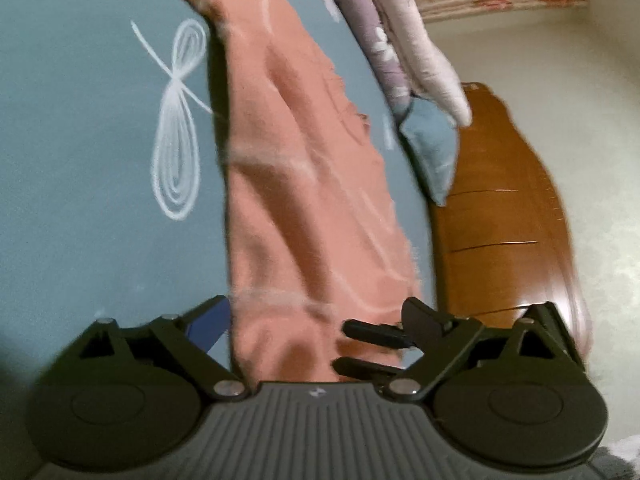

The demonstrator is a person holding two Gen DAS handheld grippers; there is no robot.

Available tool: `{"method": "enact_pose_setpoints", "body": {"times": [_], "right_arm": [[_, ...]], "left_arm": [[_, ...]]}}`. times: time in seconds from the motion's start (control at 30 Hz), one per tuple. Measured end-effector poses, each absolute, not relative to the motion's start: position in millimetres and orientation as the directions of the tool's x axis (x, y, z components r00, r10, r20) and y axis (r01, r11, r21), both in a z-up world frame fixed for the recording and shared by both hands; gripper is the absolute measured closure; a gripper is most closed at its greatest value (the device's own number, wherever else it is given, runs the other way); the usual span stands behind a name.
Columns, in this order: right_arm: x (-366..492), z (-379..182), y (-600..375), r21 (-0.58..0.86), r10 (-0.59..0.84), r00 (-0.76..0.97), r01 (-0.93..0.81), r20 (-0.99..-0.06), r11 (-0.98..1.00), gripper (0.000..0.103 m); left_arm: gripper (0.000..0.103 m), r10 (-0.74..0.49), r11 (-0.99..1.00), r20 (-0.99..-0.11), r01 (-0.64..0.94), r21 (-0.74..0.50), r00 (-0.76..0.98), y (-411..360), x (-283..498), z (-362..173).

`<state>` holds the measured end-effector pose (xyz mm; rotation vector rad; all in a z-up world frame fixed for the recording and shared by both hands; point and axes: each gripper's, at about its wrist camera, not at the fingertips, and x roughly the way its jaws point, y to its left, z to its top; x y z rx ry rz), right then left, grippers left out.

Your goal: Fold clothes

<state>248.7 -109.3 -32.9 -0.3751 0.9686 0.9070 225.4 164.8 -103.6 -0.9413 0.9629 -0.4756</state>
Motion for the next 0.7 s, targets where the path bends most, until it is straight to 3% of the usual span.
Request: {"method": "enact_pose_setpoints", "body": {"times": [0.23,0.33,0.5,0.7], "right_arm": [[246,-31,-109,0.104,0.492,0.274,-0.784,-0.827,0.611,0.065],[240,-28,-114,0.101,0.485,0.297,-0.762,-0.823,0.639,0.065],[231,-23,-128,0.123,0.480,0.323,-0.714,-0.816,0.690,0.065],[228,-22,-134,0.137,0.477,0.341,-0.682,-0.810,0.719,0.065]], "left_arm": [[0.012,-0.608,0.631,-0.525,-0.040,-0.775,0.596,192,304,-101],[0.012,-0.635,0.591,-0.480,-0.020,-0.807,0.606,202,336,-110],[0.011,-0.656,0.603,-0.481,0.020,-0.798,0.581,197,363,-109],[0.011,-0.773,0.494,-0.393,0.085,-0.865,0.498,178,345,-114]]}}
